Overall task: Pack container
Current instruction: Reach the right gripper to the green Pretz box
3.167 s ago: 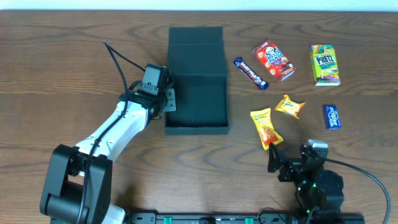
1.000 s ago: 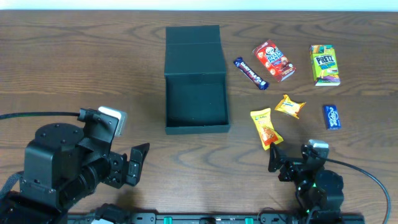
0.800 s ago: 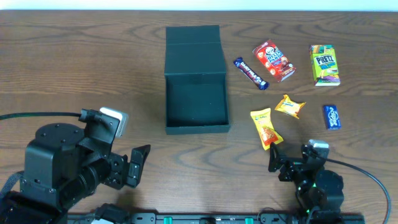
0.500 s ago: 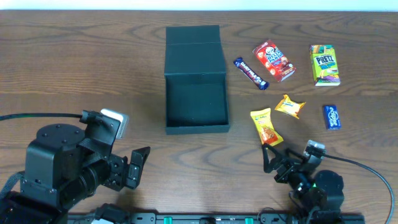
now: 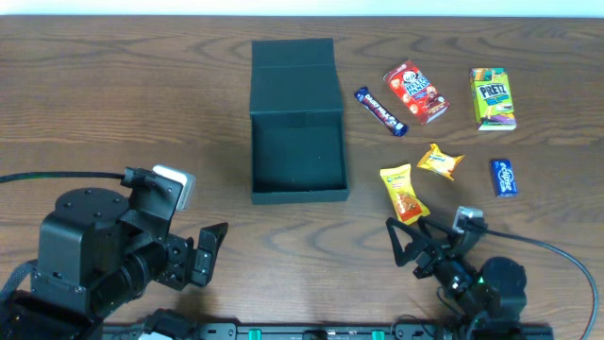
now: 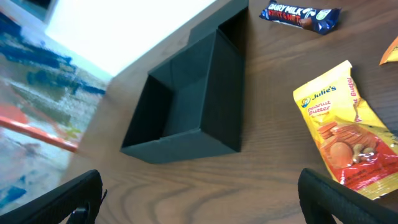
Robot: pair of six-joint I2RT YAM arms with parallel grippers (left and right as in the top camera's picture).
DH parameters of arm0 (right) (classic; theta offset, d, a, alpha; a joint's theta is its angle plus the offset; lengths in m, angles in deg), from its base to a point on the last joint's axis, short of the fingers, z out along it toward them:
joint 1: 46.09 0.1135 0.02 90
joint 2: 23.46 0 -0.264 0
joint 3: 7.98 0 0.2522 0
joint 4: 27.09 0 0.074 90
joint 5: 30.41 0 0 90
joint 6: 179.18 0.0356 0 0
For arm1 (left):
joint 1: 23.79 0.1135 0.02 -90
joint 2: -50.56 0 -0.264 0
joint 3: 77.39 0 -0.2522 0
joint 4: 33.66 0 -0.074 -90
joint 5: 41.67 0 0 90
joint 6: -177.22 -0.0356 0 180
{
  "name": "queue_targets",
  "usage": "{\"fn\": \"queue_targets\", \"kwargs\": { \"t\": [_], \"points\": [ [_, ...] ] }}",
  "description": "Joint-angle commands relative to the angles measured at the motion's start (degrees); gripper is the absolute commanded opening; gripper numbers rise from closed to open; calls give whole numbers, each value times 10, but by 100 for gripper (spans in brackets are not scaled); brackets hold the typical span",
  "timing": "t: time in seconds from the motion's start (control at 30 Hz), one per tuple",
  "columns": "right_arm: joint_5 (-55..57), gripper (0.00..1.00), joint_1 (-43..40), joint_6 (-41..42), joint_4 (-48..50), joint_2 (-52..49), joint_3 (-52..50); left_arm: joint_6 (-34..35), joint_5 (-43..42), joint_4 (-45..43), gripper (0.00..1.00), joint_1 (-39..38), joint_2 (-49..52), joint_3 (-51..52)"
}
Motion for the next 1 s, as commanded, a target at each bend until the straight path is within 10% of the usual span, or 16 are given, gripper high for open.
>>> {"fn": "queue_targets", "kwargs": {
  "t": [0.0, 0.5, 0.97],
  "points": [
    [7, 99, 0, -75, 3, -64, 54, -4, -3, 1, 95, 0, 1, -12],
    [258, 99, -14, -285, -96, -585, 449, -4, -3, 1, 95, 0, 1, -12],
    [312, 99, -130, -362, -45, -838, 634, -4, -3, 1, 95, 0, 1, -12]
  ]
}}
